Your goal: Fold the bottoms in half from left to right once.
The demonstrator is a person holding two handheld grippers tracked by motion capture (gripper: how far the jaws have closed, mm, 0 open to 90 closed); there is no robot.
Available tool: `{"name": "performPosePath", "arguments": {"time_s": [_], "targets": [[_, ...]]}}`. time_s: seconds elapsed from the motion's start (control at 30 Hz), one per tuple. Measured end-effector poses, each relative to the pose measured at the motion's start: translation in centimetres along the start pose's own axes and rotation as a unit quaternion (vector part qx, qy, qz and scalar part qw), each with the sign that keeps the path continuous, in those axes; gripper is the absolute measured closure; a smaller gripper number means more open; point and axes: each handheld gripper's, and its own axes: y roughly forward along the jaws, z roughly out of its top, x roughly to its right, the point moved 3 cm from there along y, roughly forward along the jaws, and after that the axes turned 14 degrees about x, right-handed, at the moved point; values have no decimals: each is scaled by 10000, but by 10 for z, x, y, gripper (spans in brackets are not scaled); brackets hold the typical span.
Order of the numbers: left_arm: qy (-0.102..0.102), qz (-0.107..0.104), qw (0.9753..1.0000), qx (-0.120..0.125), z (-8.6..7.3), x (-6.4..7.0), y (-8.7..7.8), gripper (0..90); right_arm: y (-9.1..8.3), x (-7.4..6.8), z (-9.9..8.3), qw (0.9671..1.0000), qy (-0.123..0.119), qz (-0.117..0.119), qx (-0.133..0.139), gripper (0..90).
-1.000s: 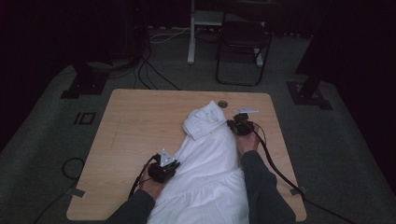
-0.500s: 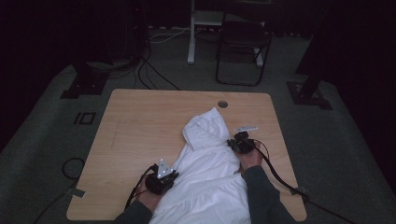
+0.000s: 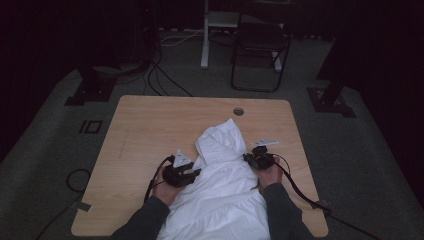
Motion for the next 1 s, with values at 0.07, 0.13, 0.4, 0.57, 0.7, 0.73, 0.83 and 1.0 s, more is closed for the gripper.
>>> {"name": "performPosePath", "arguments": {"time_s": [0.07, 0.13, 0.4, 0.57, 0.7, 0.73, 0.83, 1.0], "targets": [[25, -37, 9999, -166, -7, 4, 13, 594, 0, 0, 0, 10000, 24, 37, -21, 798], [143, -7, 9996, -240, -14, 8, 20, 600, 0, -1, 1, 9998, -84, 191, 14, 623], [254, -31, 9996, -153, -18, 8, 19, 606, -21, -24, 29, 9941, -681, 447, 713, 433], [241, -4, 9997, -63, -20, 8, 18, 608, -20, -57, 45, 9844, -1131, 924, 981, 411], [253, 8, 9997, -61, -20, 9, 18, 608, -7, -75, 45, 9798, -1448, 1154, 759, 419], [254, 14, 9997, -60, -20, 9, 18, 608, -2, -78, 42, 9785, -1521, 1205, 707, 425], [281, 41, 9996, -67, -21, 10, 18, 610, 15, -85, 36, 9757, -1675, 1345, 427, 451], [378, 84, 9992, -88, -22, 16, 15, 628, 30, -73, 44, 9778, -1393, 1537, 282, 840]]}}
